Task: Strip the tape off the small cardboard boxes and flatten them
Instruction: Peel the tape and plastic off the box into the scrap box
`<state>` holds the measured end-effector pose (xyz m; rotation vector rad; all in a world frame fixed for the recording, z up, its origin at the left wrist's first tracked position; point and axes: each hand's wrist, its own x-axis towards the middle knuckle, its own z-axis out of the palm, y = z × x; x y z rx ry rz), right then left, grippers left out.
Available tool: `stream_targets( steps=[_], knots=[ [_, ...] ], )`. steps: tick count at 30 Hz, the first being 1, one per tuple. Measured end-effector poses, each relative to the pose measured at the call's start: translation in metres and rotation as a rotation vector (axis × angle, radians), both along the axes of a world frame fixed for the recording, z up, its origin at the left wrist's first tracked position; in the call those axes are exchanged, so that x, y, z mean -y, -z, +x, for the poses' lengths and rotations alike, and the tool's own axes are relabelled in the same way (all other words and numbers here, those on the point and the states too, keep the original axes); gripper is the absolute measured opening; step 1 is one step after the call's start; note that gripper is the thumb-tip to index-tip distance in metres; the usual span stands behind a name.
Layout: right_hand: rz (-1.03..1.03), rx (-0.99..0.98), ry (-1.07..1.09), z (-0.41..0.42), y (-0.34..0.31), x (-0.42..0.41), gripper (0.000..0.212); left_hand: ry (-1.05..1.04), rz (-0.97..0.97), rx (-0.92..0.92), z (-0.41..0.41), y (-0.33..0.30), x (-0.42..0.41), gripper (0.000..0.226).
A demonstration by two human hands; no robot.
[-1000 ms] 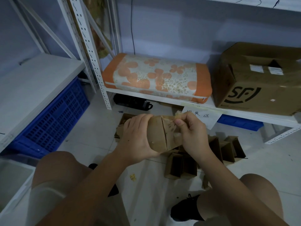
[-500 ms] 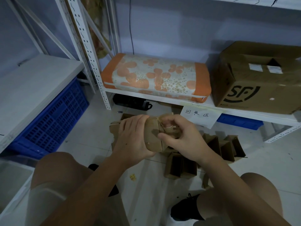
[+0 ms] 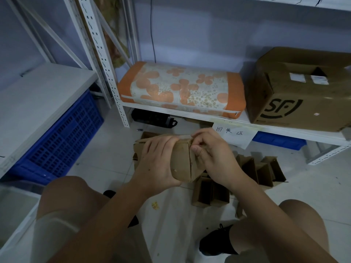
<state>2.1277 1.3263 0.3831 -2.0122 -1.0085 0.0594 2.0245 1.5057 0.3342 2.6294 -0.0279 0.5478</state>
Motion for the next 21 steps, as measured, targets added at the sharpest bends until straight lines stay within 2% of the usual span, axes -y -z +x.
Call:
stream_targets(
  steps=[10, 16, 19, 21],
  knots=[
    [-0.016, -0.064, 0.003, -0.005, 0.005, -0.002, 0.016, -0.002, -0.02, -0.017, -0.004, 0.012, -0.007, 0.098],
    [-0.039, 0.0, 0.019, -0.009, 0.011, -0.005, 0.008, 0.028, -0.024, 0.019, -0.007, 0.018, -0.008, 0.098],
    [-0.056, 0.237, 0.01, -0.008, 0.014, -0.008, 0.02, 0.039, -0.02, 0.029, -0.008, 0.019, -0.007, 0.097],
    [-0.051, 0.384, 0.011, -0.007, 0.017, -0.01, 0.017, 0.03, -0.014, 0.026, -0.007, 0.02, -0.006, 0.097]
  ],
)
